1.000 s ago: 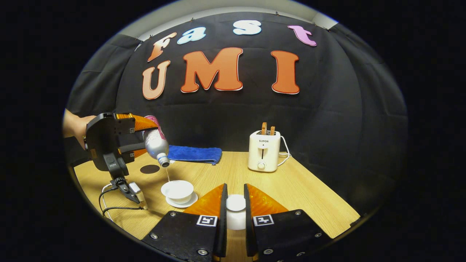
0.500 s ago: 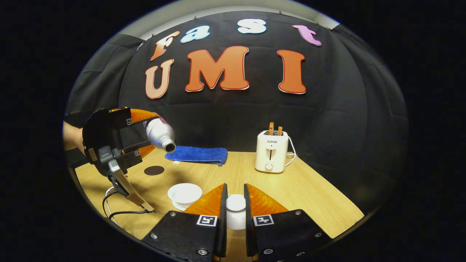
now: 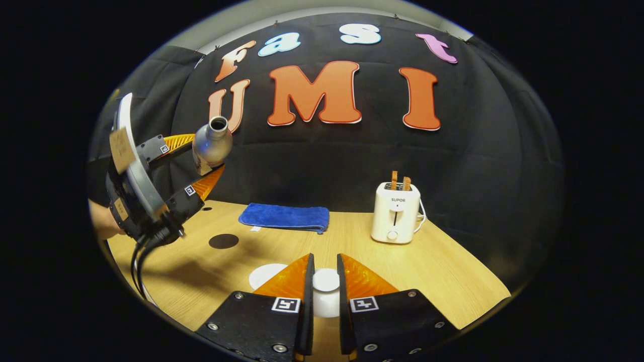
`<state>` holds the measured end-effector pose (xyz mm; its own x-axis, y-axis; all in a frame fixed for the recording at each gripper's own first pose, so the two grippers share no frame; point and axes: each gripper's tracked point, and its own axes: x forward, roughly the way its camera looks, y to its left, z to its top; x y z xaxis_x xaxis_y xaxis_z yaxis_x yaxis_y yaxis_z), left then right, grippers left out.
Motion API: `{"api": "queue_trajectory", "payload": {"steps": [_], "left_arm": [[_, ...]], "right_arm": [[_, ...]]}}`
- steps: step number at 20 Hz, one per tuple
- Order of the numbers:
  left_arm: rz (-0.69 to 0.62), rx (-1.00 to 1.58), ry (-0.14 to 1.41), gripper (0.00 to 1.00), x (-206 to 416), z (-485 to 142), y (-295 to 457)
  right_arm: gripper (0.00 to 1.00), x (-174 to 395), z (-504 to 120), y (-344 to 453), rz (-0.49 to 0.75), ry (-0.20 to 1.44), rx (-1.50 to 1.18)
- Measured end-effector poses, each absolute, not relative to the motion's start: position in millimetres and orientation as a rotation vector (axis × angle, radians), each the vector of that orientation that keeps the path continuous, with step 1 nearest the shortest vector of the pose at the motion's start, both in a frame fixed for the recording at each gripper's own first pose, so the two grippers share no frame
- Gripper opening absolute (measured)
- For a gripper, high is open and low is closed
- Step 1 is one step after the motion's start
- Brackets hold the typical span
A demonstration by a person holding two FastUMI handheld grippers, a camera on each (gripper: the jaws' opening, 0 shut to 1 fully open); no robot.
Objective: Open the teacup lid with one hand, grasp the water bottle and pour water into the teacup with the other hand; after pouring, place the water bottle on the coaster and then close the teacup lid.
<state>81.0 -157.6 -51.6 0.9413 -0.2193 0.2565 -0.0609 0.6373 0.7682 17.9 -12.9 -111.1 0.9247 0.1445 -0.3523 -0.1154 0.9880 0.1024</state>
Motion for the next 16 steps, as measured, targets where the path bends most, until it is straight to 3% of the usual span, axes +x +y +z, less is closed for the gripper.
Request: {"api": "queue_trajectory", "payload": {"steps": [7, 16], "left_arm": [[-0.005, 0.431, -0.078, 0.81, 108, -97, -108], [-0.015, 0.178, 0.173, 0.80, 116, -168, -71]], "right_arm": [[0.22, 40, -111, 27, 0.199, 0.365, 0.081], [0.22, 59, -138, 71, 0.254, 0.387, 0.104]]}}
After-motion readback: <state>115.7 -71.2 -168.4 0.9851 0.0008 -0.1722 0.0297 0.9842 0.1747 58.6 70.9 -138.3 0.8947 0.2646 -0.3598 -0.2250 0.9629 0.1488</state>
